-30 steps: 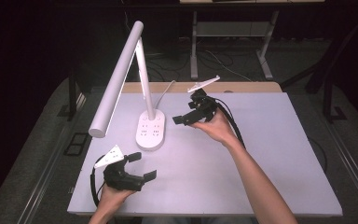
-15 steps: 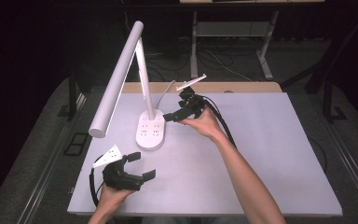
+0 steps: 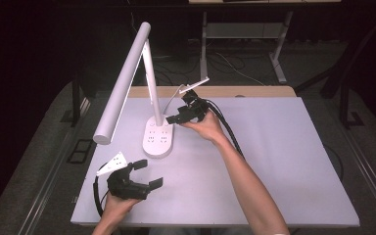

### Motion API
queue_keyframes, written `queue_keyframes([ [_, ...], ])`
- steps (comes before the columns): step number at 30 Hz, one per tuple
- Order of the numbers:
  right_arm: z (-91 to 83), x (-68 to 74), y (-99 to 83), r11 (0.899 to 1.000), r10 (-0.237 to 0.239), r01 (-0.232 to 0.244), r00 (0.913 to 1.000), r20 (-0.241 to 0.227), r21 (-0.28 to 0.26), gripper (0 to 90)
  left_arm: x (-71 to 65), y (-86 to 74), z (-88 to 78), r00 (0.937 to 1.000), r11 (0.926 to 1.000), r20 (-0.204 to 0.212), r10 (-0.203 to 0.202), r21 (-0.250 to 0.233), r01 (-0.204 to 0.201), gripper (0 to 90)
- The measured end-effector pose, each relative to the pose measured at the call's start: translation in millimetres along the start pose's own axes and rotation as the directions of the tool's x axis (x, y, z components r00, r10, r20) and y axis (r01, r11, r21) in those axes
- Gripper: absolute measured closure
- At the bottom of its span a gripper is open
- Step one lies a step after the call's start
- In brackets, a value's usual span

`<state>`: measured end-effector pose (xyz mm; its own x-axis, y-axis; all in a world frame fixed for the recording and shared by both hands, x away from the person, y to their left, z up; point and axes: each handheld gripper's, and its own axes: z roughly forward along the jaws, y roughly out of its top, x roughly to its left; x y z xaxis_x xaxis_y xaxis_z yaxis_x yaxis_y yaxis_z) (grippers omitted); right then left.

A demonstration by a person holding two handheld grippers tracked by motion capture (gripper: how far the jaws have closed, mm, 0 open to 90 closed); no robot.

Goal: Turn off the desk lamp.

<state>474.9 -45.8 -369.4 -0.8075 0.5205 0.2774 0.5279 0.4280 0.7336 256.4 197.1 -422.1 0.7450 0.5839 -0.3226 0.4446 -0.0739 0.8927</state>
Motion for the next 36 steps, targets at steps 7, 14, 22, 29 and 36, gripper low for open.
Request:
queue_keyframes([
  [7,11.3,-4.1,3.8,1.0,-0.001,0.001,1.0,-0.002,0.017,46.4,-1.1,-0.1,-0.1,1.0,1.0,0.0,-0.003,-0.004,0.003,0.0],
  [14,22.8,-8.8,5.2,0.999,0.012,-0.012,0.9999,-0.004,0.034,67.3,-0.8,-0.2,-1.6,1.0,1.0,0.001,-0.002,-0.006,0.002,0.0],
  [22,39.4,-12.7,0.4,0.999,0.034,-0.034,0.9993,0.017,0.018,89.0,1.5,0.8,-1.5,0.9999,0.9998,-0.005,-0.009,-0.015,0.009,0.0],
  [29,52.0,-16.9,-4.7,0.999,0.043,-0.043,0.999,0.014,0.031,90.0,1.2,0.9,-1.5,1.0,0.9999,-0.004,-0.008,-0.015,0.008,0.0],
  [36,63.2,-19.4,-10.2,0.997,0.058,-0.059,0.9981,0.02,0.045,90.0,1.2,0.8,-1.3,0.9999,0.9999,-0.006,-0.009,-0.013,0.009,0.0],
])
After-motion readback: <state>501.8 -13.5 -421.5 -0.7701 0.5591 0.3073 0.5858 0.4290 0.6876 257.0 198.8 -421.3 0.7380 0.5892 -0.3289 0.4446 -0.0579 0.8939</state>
